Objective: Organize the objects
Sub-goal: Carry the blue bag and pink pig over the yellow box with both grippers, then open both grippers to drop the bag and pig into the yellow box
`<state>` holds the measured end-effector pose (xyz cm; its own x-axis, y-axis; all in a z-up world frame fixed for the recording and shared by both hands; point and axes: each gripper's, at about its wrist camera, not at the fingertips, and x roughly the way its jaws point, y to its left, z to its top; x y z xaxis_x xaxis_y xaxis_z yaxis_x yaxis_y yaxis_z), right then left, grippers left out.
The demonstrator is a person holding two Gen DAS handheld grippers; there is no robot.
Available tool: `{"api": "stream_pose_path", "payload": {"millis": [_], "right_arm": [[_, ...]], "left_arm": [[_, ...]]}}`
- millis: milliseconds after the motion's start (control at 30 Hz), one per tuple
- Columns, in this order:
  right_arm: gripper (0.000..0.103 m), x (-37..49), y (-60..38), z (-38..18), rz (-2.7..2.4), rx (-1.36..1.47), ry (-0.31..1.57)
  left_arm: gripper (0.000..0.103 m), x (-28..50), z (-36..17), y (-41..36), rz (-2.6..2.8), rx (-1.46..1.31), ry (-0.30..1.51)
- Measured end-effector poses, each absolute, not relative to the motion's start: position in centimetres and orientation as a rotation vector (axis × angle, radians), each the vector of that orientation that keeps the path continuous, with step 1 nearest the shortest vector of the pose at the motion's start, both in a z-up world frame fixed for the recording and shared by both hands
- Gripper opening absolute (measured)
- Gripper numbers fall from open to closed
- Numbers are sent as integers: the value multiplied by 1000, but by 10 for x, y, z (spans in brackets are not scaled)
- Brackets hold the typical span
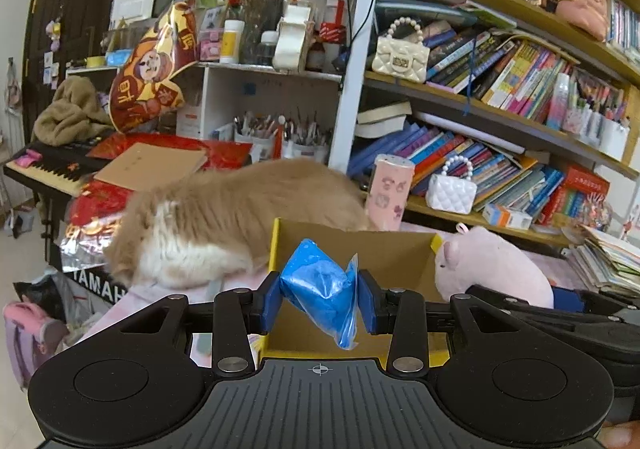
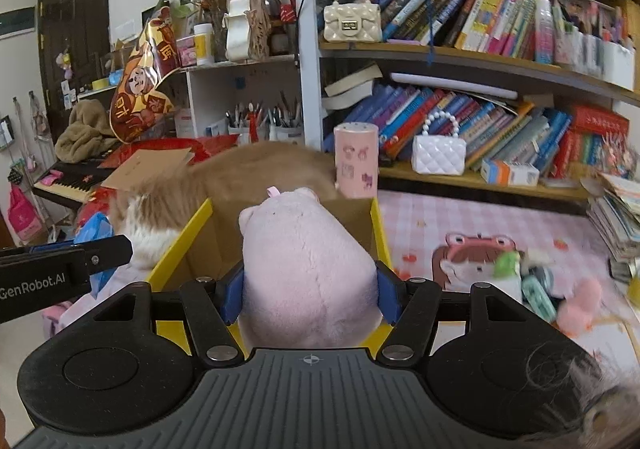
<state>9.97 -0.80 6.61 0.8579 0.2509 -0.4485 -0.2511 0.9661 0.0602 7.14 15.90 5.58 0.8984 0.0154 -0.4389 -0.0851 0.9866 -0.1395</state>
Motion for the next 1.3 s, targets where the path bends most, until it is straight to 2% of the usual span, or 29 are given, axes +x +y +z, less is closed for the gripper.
{"api": "stream_pose_path", "payload": {"millis": [267, 733, 1167, 1300], "right_arm": [[60, 163, -3, 42, 299, -82, 502], [61, 242, 11, -6, 471, -247, 722], [62, 259, 17, -16, 535, -444, 709], [67, 260, 15, -15, 532, -425, 700]], "left_arm": [[38, 123, 36, 146, 66, -136, 520], [38, 186, 2, 137, 105, -70, 663], [39, 213, -14, 122, 103, -22, 728], [46, 215, -13, 119, 104, -2, 721]]}}
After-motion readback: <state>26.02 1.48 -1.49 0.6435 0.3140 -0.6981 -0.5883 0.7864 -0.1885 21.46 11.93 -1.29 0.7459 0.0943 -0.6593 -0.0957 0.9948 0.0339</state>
